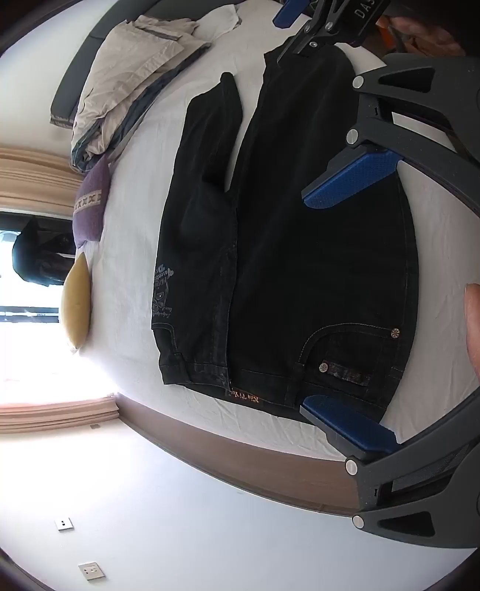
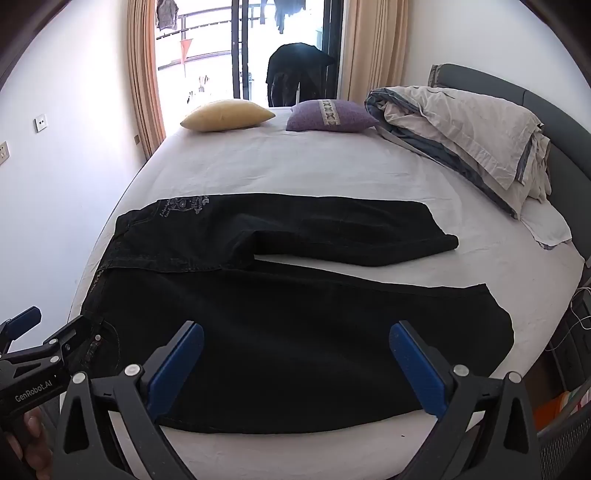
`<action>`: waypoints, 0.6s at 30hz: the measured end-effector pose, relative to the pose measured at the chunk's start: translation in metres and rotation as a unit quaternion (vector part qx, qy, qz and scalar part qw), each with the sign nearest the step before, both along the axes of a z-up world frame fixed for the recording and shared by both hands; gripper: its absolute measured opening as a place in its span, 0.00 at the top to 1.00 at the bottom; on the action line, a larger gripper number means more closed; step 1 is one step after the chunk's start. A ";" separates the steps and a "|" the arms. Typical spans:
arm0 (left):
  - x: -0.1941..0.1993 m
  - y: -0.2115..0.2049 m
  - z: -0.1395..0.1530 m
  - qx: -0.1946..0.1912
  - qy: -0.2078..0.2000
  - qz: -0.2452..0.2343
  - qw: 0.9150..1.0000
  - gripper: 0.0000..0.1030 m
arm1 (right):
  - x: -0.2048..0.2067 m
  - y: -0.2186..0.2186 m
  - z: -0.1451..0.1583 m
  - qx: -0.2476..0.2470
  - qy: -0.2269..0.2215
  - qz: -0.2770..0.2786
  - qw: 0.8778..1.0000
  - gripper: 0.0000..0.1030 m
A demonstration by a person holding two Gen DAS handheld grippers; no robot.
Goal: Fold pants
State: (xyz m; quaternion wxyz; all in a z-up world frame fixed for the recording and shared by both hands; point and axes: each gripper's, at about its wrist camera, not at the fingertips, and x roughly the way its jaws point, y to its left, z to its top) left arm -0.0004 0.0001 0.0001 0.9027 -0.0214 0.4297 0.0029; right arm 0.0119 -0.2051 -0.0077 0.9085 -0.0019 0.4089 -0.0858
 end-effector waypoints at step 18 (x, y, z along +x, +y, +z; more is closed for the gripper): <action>-0.003 0.001 -0.004 0.001 0.003 0.000 1.000 0.00 | -0.003 -0.004 -0.010 0.000 0.008 0.000 1.000 0.00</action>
